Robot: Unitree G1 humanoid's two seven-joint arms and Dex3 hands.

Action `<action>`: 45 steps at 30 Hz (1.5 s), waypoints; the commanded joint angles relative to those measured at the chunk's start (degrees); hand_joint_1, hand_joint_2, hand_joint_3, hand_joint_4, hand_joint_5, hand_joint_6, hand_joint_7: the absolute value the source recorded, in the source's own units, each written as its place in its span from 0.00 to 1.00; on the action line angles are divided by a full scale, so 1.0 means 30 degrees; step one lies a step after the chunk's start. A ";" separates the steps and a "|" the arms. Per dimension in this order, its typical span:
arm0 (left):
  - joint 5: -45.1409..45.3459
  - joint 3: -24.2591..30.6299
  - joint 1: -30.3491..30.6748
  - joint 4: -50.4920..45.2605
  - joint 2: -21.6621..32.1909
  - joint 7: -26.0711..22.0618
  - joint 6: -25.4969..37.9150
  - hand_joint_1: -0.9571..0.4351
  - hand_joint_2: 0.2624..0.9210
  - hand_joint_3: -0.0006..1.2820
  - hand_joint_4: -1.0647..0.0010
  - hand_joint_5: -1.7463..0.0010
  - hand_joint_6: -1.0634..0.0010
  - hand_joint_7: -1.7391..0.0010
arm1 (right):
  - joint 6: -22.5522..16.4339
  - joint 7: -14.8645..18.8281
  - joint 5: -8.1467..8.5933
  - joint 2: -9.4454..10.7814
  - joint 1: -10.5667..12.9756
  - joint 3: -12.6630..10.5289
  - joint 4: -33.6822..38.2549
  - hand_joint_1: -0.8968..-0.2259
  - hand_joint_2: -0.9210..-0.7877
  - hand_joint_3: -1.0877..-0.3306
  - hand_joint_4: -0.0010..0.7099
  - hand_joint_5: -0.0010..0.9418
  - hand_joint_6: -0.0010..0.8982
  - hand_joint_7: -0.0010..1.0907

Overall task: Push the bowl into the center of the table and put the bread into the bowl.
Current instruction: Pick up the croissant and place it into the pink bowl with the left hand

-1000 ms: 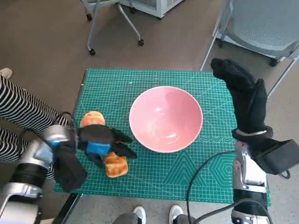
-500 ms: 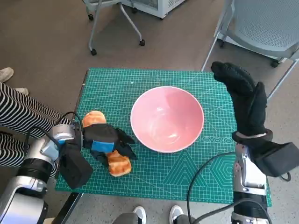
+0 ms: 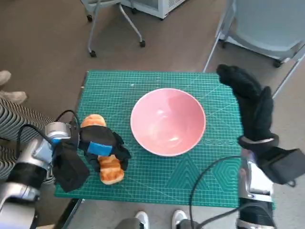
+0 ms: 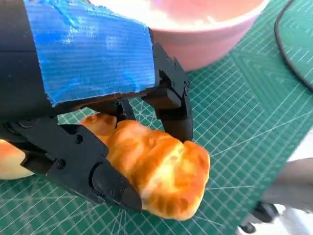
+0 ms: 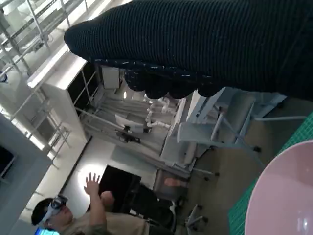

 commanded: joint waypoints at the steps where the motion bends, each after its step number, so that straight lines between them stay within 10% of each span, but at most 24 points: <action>1: -0.4589 0.0982 0.0420 -0.6077 0.1827 -0.3086 0.5100 0.69 1.00 0.08 0.41 0.36 0.41 0.27 | 0.0446 -0.0034 0.0280 0.0020 0.0620 0.0038 -0.0048 0.30 0.00 0.50 0.33 0.00 0.10 0.54; 13: -0.8604 0.3345 0.0006 -0.8712 0.0900 -0.3787 0.7773 0.69 1.00 0.06 0.39 0.34 0.39 0.30 | 0.0611 0.0002 0.0309 -0.0020 0.0656 0.0025 -0.0187 0.30 0.00 0.50 0.33 0.00 0.10 0.53; 21: -0.9260 0.5496 -0.3799 -0.6023 -0.4887 -0.0927 0.3471 0.69 0.85 0.06 0.16 0.48 0.22 0.44 | 0.0567 0.0208 0.0426 -0.0205 0.0571 -0.0071 -0.0011 0.31 0.00 0.50 0.33 0.00 0.10 0.53; 29: -0.4667 0.5260 -0.6228 -0.1974 -0.7900 0.2581 0.0388 0.69 0.82 0.07 0.14 0.47 0.18 0.48 | 0.0450 0.0290 0.0486 -0.0203 0.0565 -0.0027 0.0150 0.31 0.00 0.50 0.32 0.00 0.11 0.53; 34: -0.1949 0.4964 -0.7318 0.1060 -0.8706 0.4694 -0.0262 0.69 0.46 0.47 0.27 0.33 0.27 0.35 | 0.0494 0.0258 0.0531 -0.0247 0.0619 0.0008 0.0068 0.31 0.00 0.50 0.31 0.00 0.10 0.53; 38: -0.0709 0.4517 -0.8278 0.3577 -0.9246 0.5660 0.0220 0.69 0.86 0.15 0.32 0.38 0.34 0.32 | 0.0557 0.0205 0.0565 -0.0327 0.0774 -0.0015 -0.0172 0.31 0.00 0.50 0.31 0.00 0.10 0.53; 45: 0.1259 0.3643 -0.9947 0.8408 -1.0071 0.7256 -0.0862 0.69 0.99 0.05 0.31 0.40 0.40 0.30 | 0.0581 0.0127 0.0628 -0.0470 0.0968 -0.0119 -0.0465 0.31 0.00 0.50 0.32 0.00 0.11 0.53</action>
